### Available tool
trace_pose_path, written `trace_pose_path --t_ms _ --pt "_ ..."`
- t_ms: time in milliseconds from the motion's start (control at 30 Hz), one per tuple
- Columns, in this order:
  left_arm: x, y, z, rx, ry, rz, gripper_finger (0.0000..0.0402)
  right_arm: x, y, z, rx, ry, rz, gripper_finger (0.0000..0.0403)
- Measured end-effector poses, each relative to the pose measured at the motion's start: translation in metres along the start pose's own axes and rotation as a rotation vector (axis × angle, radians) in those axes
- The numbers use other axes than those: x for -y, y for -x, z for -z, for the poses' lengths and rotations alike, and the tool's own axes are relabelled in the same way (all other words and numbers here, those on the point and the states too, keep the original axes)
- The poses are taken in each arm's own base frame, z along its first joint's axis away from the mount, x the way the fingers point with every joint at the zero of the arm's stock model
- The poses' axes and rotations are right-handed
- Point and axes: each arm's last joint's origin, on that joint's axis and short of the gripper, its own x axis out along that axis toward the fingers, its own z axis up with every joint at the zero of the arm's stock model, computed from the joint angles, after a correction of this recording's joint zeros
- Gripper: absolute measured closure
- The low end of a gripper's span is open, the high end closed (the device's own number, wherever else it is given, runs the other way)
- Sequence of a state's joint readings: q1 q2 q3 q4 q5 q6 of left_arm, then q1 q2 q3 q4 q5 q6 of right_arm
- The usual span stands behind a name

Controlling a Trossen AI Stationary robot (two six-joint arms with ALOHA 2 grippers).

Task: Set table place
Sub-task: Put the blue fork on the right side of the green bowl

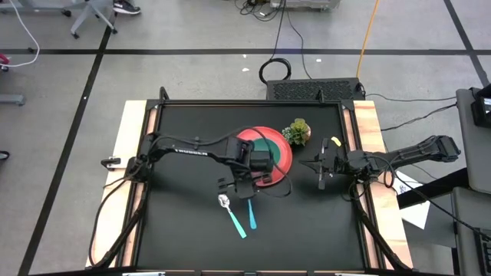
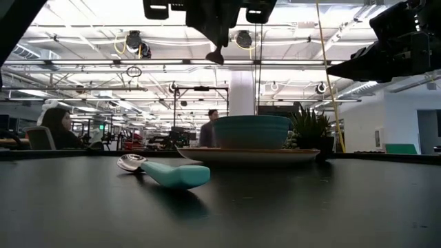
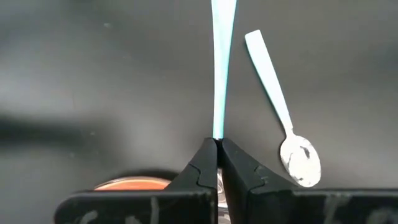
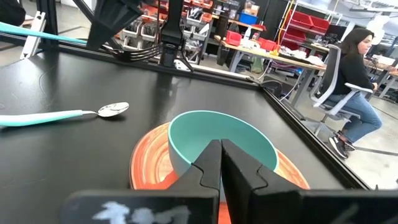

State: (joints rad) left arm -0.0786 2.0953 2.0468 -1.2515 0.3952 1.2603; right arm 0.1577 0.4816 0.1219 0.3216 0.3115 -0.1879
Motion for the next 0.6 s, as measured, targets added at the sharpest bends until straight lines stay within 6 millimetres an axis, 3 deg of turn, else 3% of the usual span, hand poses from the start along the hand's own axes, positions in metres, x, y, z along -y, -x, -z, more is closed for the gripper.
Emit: trace_pose_path --t_ms 600 --pt "-0.010 0.013 0.035 -0.050 0.040 -0.045 0.0397 0.000 0.000 0.000 -0.001 0.004 0.000 0.0403"
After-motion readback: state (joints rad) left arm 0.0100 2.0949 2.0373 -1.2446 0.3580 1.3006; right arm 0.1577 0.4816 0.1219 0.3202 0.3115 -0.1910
